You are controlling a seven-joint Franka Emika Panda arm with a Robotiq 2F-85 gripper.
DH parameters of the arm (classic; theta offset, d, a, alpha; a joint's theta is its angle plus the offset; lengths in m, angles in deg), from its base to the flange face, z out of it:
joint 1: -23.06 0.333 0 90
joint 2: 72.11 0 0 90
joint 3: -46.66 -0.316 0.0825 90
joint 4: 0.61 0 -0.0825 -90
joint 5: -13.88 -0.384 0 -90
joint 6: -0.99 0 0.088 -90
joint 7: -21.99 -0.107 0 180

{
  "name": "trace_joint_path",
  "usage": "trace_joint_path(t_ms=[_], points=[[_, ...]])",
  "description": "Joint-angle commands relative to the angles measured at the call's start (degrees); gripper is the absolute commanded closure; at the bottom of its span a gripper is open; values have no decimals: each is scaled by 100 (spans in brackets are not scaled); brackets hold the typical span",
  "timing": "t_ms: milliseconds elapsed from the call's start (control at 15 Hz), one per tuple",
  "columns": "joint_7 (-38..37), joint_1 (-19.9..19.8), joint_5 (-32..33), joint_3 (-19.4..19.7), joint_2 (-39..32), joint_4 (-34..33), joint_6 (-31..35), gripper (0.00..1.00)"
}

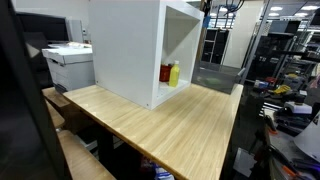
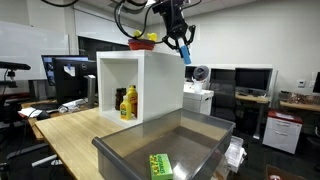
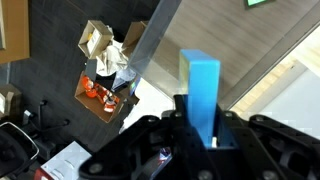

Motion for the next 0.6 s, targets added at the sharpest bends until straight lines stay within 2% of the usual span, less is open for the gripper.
trace_joint_path(t_ms=[0, 533], points=[[46, 86, 8, -129, 151, -269, -192, 94], [139, 344, -26, -352, 379, -593, -8, 94]])
